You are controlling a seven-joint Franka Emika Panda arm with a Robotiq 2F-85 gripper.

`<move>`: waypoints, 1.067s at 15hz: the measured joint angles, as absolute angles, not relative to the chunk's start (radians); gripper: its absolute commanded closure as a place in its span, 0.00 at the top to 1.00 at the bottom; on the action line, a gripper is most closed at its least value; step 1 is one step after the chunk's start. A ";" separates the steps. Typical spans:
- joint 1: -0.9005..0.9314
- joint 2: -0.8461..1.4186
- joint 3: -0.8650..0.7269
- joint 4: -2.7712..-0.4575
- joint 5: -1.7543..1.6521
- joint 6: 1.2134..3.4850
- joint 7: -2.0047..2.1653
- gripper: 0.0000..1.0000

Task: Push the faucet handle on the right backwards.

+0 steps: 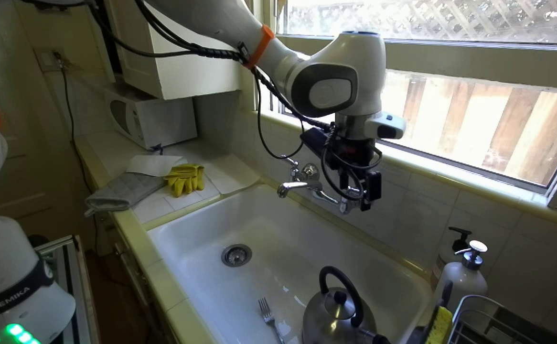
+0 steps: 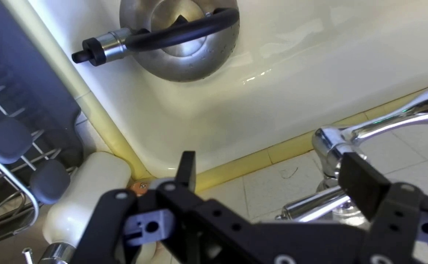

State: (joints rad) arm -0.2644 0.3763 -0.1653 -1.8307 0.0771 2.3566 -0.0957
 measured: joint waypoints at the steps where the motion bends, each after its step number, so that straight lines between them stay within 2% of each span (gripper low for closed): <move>1: -0.262 0.356 -0.162 -1.851 0.077 2.357 -0.106 1.00; 16: -0.183 0.053 -0.130 -2.137 0.055 2.348 -0.187 1.00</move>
State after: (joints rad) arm -0.1834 0.0526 -0.1303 -2.1366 0.0550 2.3479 -0.1867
